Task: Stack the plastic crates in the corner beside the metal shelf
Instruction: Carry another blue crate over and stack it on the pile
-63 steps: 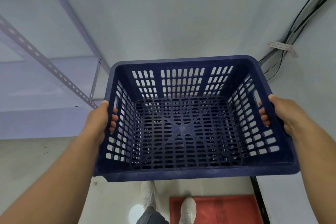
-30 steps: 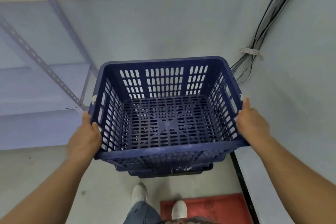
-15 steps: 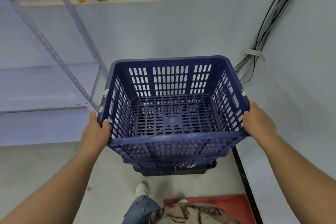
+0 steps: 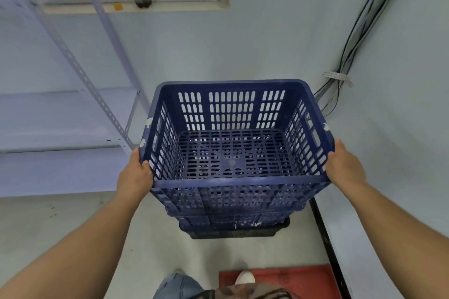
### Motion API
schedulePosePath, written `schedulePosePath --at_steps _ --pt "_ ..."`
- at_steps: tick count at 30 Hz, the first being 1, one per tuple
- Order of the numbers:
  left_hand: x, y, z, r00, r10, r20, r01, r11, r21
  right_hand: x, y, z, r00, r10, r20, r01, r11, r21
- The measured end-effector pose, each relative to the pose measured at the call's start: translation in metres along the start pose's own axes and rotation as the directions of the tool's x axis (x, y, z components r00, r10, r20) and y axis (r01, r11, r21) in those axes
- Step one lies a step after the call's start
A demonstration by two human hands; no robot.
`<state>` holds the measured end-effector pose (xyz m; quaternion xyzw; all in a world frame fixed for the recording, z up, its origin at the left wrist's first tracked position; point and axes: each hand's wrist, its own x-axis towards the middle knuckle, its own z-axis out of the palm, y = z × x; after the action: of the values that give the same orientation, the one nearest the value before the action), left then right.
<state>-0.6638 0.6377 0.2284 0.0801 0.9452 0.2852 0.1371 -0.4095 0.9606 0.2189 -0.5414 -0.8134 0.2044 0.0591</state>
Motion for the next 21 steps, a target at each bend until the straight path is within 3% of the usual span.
schedulePosePath --at_steps 17,21 --pt "-0.0025 0.0028 -0.0011 1.0 0.024 0.017 -0.023 0.999 -0.033 0.0019 -0.0007 0.0015 1.0 0.028 -0.002 -0.028 1.0 -0.005" --pt "0.0049 -0.0057 0.0017 0.999 0.045 0.021 -0.043 0.998 -0.051 0.0046 -0.0012 -0.0015 0.998 0.061 -0.023 -0.062 0.995 -0.078"
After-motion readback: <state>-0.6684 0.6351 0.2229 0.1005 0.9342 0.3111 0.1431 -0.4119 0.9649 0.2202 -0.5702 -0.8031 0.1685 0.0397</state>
